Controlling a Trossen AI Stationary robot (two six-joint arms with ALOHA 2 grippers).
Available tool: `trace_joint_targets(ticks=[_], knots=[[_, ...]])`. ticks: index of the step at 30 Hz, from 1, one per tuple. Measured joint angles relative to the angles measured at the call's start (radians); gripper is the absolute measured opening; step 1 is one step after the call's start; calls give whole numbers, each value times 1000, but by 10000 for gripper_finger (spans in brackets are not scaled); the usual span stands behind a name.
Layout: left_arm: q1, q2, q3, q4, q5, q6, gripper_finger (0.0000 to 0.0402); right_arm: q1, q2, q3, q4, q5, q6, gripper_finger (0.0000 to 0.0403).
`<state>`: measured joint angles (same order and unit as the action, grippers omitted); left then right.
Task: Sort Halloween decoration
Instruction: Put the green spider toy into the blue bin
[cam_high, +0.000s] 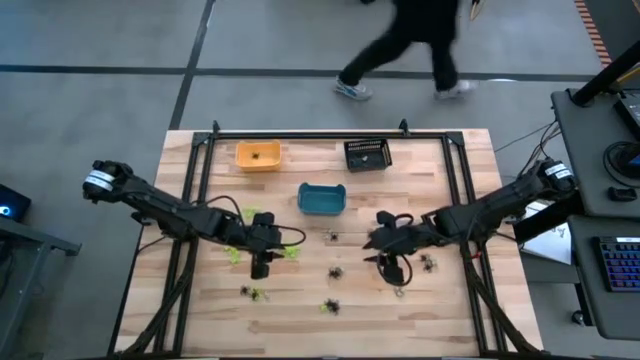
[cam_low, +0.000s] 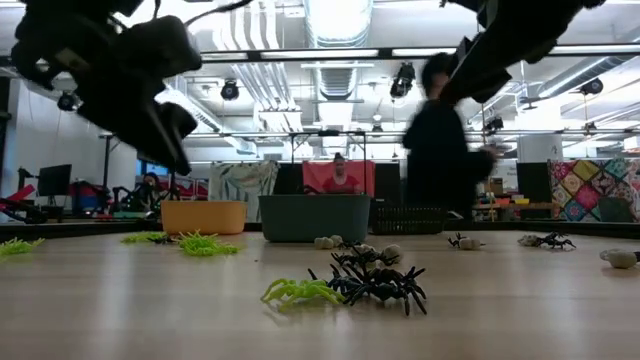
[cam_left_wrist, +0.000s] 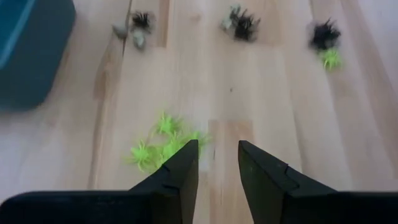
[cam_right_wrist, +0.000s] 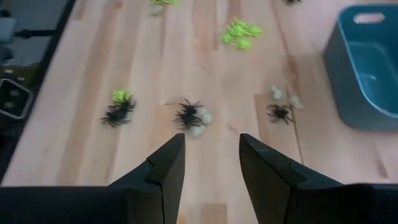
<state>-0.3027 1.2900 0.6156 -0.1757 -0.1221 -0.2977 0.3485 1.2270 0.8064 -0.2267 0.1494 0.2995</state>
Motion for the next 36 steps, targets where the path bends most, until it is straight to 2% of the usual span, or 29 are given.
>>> trace_joint_targets(ticks=[8, 13, 20, 26, 36], knots=[[2, 4, -57, 13, -2, -55, 149, 47, 9, -55, 53, 115, 84, 143], [1, 25, -63, 24, -50, -54, 162, 60, 46, -112, 243, 117, 60, 143], [1, 73, -67, 90, -61, -13, 162, 59, 117, -175, 480, 117, 15, 143], [0, 119, -67, 96, -157, 4, 162, 59, 149, -176, 511, 136, -4, 143], [0, 212, -67, 141, -159, 22, 161, 55, 145, -176, 516, 143, -29, 143]])
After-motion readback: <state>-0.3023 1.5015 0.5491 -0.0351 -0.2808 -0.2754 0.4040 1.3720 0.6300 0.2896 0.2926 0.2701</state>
